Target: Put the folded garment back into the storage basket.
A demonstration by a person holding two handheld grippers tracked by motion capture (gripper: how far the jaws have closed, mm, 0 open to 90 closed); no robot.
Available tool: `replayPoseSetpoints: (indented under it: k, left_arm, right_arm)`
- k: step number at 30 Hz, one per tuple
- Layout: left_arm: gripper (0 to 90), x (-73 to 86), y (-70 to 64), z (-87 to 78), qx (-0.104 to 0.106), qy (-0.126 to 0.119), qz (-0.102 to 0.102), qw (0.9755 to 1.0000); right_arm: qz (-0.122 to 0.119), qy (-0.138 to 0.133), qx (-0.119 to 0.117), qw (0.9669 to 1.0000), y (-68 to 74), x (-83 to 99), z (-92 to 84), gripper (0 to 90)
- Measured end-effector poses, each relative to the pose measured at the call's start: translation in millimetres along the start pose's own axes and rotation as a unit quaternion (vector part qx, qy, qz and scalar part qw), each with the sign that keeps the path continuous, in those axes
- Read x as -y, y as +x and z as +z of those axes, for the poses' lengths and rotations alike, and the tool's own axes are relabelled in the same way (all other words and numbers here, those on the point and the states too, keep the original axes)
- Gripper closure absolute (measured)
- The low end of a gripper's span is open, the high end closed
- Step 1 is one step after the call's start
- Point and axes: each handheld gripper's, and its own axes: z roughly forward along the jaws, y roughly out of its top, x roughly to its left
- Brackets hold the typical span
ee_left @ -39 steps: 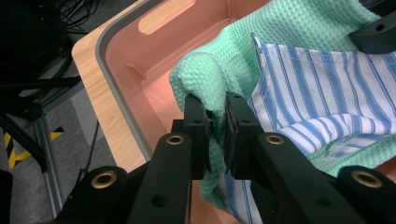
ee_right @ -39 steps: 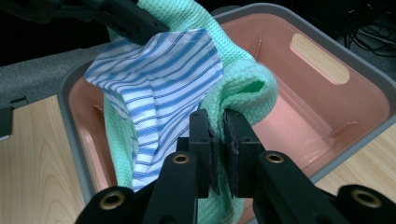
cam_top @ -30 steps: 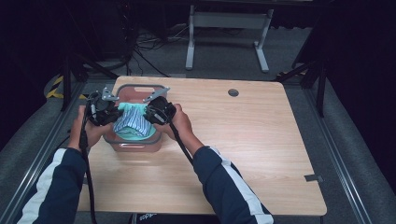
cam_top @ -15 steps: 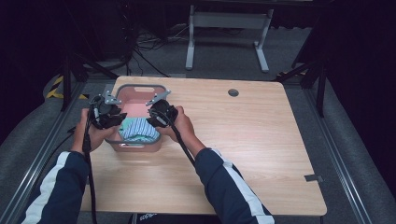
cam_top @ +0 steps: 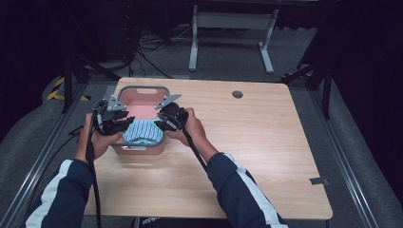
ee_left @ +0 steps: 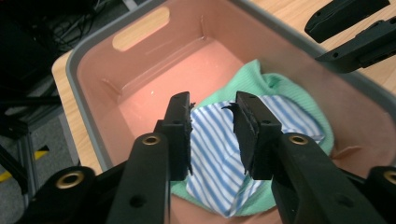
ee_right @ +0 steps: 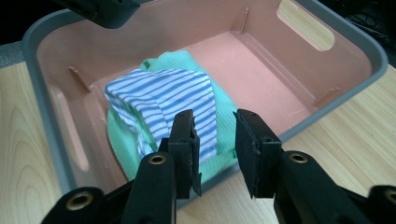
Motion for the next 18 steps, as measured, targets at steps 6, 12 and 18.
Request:
replayPoseSetpoints:
  k: [6, 12, 18]
  left_arm:
    - [59.6, -1.4, -15.0, -9.5, 0.012, -0.019, -0.001, 0.9997]
    - [53.5, -2.9, -33.5, -15.5, 0.014, -0.033, 0.015, 0.9992]
    - [48.7, -4.1, -47.1, -24.2, 0.014, -0.041, 0.026, 0.9987]
  right_arm:
    - [-0.019, 0.002, 0.011, 0.9998, 0.6, 6.9, -18.9, 64.6]
    - [-0.032, 0.006, 0.022, 0.9992, -3.0, 19.9, -42.1, 61.3]
    - [-0.035, 0.007, 0.034, 0.9988, -9.7, 36.8, -64.5, 58.0]
